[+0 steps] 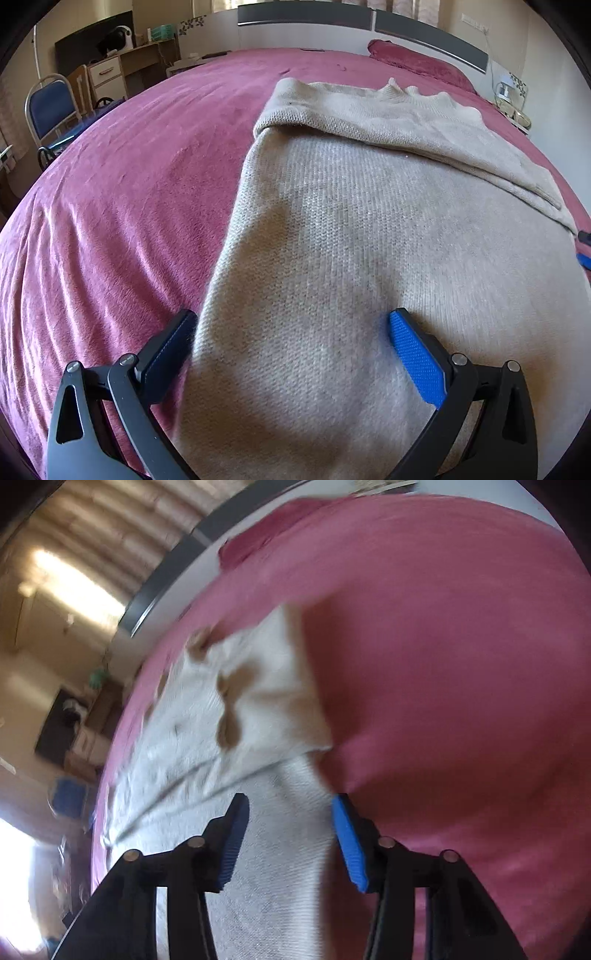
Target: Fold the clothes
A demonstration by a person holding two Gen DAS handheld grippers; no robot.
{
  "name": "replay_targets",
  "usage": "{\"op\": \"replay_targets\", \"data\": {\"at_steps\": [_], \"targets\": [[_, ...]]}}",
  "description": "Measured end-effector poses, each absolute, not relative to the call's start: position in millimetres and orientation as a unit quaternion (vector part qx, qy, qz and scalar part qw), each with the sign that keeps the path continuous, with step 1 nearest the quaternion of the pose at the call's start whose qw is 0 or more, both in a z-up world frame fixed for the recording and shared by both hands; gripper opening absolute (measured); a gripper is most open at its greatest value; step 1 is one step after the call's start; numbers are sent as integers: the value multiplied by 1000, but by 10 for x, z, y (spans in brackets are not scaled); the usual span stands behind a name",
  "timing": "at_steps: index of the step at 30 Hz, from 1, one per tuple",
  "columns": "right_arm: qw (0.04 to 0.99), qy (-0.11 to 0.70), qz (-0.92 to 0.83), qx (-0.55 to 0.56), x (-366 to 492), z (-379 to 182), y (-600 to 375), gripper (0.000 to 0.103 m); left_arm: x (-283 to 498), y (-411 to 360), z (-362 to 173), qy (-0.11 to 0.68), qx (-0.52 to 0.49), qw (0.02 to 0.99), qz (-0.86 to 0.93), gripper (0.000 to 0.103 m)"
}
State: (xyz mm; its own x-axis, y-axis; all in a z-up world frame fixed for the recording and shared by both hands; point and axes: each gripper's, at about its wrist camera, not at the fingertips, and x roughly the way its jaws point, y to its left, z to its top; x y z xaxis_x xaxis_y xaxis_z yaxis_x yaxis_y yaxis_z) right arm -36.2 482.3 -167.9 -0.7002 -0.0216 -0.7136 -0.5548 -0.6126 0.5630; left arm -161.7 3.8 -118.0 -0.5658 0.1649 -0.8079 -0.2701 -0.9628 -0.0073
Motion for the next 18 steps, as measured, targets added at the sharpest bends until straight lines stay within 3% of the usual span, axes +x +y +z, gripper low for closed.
{"op": "replay_targets", "data": {"at_steps": [2, 7, 12, 18], "targets": [[169, 389, 835, -351, -324, -1562, 4726, 54, -1628, 60, -1095, 54, -447, 122, 885, 103], [83, 281, 875, -385, -570, -1295, 4073, 54, -1766, 195, -970, 65, -438, 108, 890, 103], [55, 164, 860, -481, -794, -1506, 3520, 54, -1750, 149, -1091, 81, -461, 107, 877, 103], [31, 116, 854, -505, -576, -1749, 3461, 56, -1669, 63, -1050, 56, -467, 118, 874, 103]]}}
